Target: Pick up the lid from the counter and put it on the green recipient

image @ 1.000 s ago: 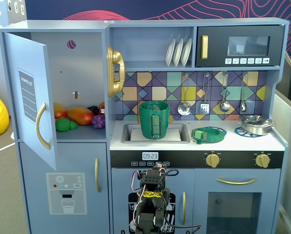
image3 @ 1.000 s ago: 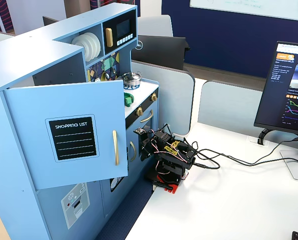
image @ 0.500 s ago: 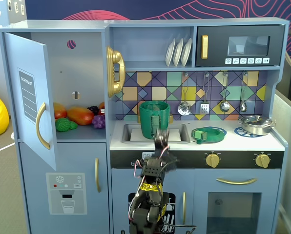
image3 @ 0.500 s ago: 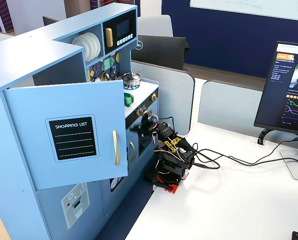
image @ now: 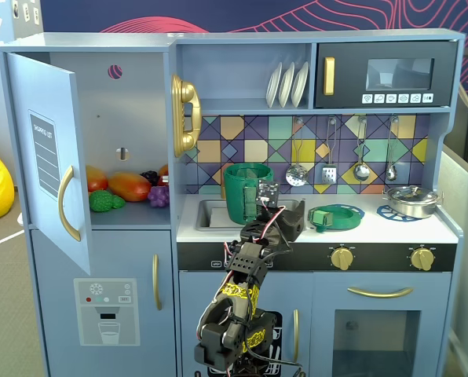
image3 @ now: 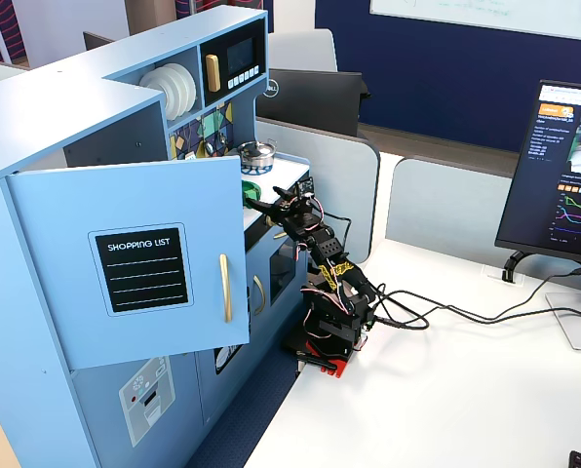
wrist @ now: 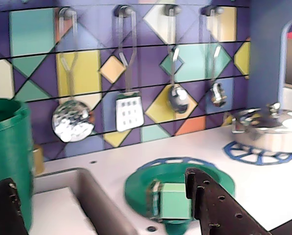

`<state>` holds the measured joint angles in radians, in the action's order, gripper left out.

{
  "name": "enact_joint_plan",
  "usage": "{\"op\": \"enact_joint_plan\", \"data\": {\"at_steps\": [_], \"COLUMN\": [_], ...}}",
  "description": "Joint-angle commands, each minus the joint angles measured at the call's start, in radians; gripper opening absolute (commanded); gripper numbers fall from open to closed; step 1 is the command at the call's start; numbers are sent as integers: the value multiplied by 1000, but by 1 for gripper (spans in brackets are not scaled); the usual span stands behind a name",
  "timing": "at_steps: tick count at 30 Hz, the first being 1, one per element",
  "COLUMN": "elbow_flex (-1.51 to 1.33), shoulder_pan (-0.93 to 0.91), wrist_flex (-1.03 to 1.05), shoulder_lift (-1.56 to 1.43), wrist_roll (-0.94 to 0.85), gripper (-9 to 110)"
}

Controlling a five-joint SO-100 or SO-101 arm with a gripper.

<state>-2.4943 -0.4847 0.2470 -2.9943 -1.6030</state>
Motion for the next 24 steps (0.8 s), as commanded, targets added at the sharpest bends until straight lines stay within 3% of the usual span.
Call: {"op": "enact_joint_plan", "data": {"at_steps": [1, 24], "elbow_flex": [72, 192], "shoulder_pan": [-55, -97], "wrist_flex": [-74, -425], "shoulder_lift": [72, 566], "wrist_roll": [-6, -20], "gripper": [42, 43]}}
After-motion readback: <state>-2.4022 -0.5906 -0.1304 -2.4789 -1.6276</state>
